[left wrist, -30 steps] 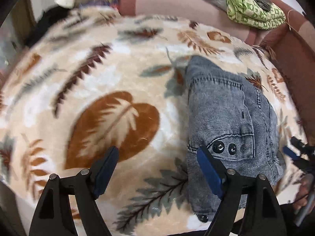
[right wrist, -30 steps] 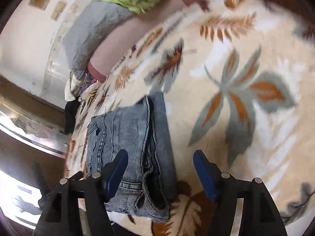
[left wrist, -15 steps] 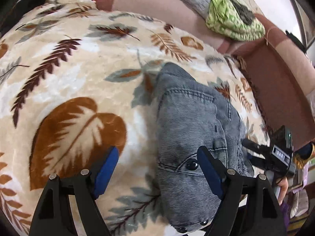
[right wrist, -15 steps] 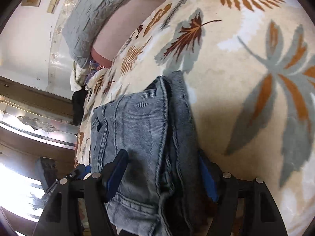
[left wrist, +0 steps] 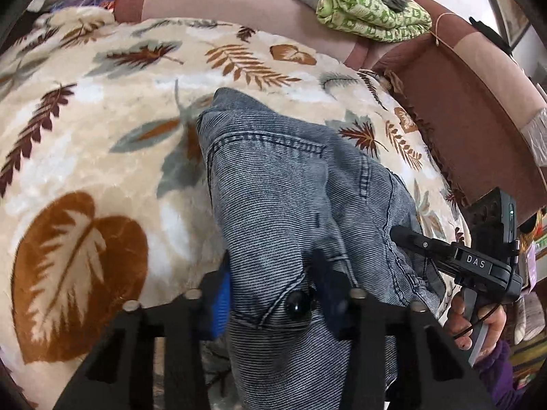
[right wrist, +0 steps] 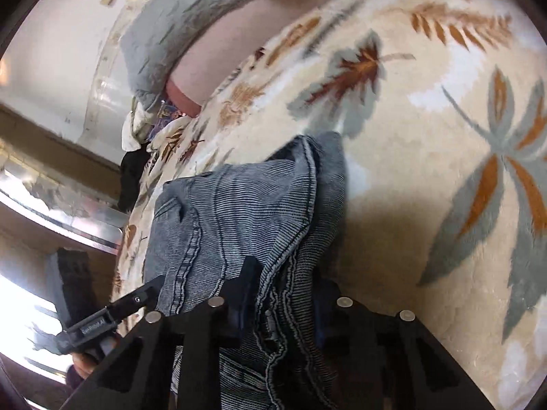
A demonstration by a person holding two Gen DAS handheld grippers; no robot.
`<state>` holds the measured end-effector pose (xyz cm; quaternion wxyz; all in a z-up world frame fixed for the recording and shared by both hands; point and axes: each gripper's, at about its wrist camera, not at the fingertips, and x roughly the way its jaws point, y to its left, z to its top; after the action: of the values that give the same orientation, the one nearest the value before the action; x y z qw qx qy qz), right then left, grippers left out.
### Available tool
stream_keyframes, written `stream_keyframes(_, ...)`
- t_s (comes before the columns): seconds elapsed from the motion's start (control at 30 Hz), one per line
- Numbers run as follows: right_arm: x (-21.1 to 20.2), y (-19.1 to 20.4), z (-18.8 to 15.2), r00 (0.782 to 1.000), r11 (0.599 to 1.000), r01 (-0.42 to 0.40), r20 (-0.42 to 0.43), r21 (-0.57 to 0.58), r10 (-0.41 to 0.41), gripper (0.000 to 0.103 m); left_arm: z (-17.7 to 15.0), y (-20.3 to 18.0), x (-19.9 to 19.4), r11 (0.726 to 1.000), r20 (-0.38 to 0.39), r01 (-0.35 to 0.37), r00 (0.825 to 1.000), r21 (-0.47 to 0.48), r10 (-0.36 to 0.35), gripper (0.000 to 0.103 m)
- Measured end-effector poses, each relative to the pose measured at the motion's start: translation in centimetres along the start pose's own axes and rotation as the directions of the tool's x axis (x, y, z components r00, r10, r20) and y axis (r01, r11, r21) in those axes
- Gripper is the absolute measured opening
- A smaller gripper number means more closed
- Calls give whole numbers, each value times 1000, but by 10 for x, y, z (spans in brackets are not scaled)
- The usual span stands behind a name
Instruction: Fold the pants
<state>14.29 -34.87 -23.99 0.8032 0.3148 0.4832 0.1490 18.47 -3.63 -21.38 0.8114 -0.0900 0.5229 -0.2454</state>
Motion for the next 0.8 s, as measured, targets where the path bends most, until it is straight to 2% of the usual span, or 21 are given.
stream_keyframes(0.07, -4, 6, 0, 1000, 1000, -2, 29, -13, 3, 27, 3, -3, -5, 1000, 16, 3, 1000, 11, -3, 35)
stream_keyframes(0.23, -14, 40, 1, 991, 990, 16, 131, -139, 2, 26, 12, -9, -25, 999, 75, -1, 997, 45, -2, 32)
stream_keyframes(0.37, -7, 58, 10, 985, 985, 5, 169, -170, 24, 22, 28, -2, -45, 996, 154, -68, 986, 55, 59, 32)
stream_keyframes(0.47, 11, 75, 21, 983, 977, -2, 179, -214, 41, 22, 45, 11, -50, 993, 180, -117, 978, 34, 109, 32)
stream_keyframes(0.63, 52, 75, 43, 990, 981, -2, 140, -194, 30, 22, 61, 38, -33, 976, 168, -217, 962, -9, 215, 32)
stream_keyframes(0.7, 77, 70, 47, 994, 980, 67, 94, -185, -51, 22, 60, 53, -11, 952, 105, -305, 947, -14, 305, 36)
stream_keyframes(0.73, 87, 65, 48, 993, 980, 106, 71, -170, -95, 23, 58, 58, -5, 945, 84, -326, 942, -18, 326, 40)
stream_keyframes(0.8, 98, 56, 49, 993, 985, 115, 18, -128, -114, 34, 53, 67, 4, 942, 78, -332, 939, -43, 334, 47)
